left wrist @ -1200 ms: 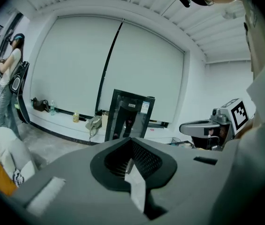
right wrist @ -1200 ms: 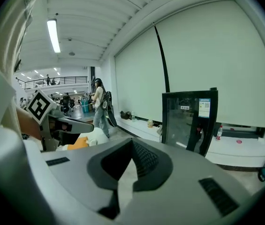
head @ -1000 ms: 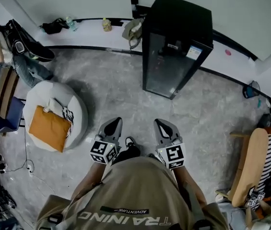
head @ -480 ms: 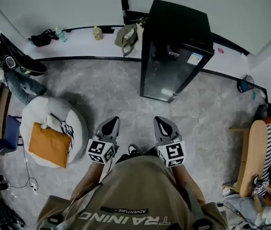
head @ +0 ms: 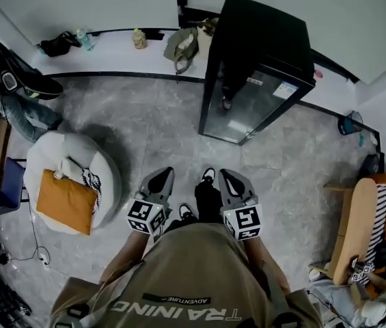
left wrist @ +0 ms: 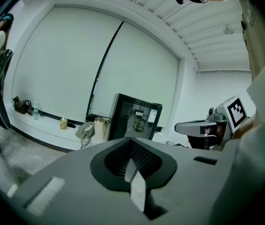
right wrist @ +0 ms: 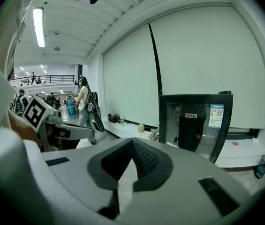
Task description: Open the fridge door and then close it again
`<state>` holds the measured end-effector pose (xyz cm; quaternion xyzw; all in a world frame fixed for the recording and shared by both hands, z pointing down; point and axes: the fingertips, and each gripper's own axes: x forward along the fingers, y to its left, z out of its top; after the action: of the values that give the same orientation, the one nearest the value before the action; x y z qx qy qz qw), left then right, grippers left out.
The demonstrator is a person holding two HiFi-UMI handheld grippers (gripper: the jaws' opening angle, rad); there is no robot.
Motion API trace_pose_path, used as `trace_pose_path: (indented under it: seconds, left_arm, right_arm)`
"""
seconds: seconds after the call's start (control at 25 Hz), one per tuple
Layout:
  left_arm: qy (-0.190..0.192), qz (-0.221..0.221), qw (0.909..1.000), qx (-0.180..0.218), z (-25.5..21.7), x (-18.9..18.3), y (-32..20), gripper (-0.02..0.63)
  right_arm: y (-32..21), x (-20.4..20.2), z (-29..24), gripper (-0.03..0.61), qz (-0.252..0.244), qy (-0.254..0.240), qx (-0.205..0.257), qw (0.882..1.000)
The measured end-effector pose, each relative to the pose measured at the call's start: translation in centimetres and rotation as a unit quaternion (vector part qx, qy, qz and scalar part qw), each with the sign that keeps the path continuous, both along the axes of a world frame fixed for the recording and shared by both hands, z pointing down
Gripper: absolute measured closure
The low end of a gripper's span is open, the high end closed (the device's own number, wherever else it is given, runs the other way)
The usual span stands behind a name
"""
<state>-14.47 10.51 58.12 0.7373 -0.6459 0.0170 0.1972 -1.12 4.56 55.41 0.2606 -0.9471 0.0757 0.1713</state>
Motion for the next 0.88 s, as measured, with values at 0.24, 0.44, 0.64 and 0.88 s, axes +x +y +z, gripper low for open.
trace_pose_path:
  seconds: [0.24,0.44,0.64,0.88]
  left_arm:
    - [-0.017,-0.018,0.9996,-0.017,-0.1,-2.9,-3.9,0.613]
    - [-0.038,-0.016,0.9989,-0.022,-0.9,-4.9,-9.3,0.614]
    - [-0.046,-0.011,0.9986,-0.022,-1.6,-5.7,-14.2,0.612]
    - [-0.042,-0.004,0.9984,-0.037,-1.3,-6.6,-18.7,0.614]
  right_arm:
    - [-4.8,-2.7,1.1,0.583,-0.017,-0.013,-0.013,1.0]
    - [-10.5,-5.1,0.6,0.583,-0.026,-0.026,-0.006,0.999]
    - [-14.7,-6.9,0.0,0.583,-0.053,-0.004,0.037,0.998]
    - [-18.8,-8.8,1.1,0.583,-0.065,-0.016,0.023,0.997]
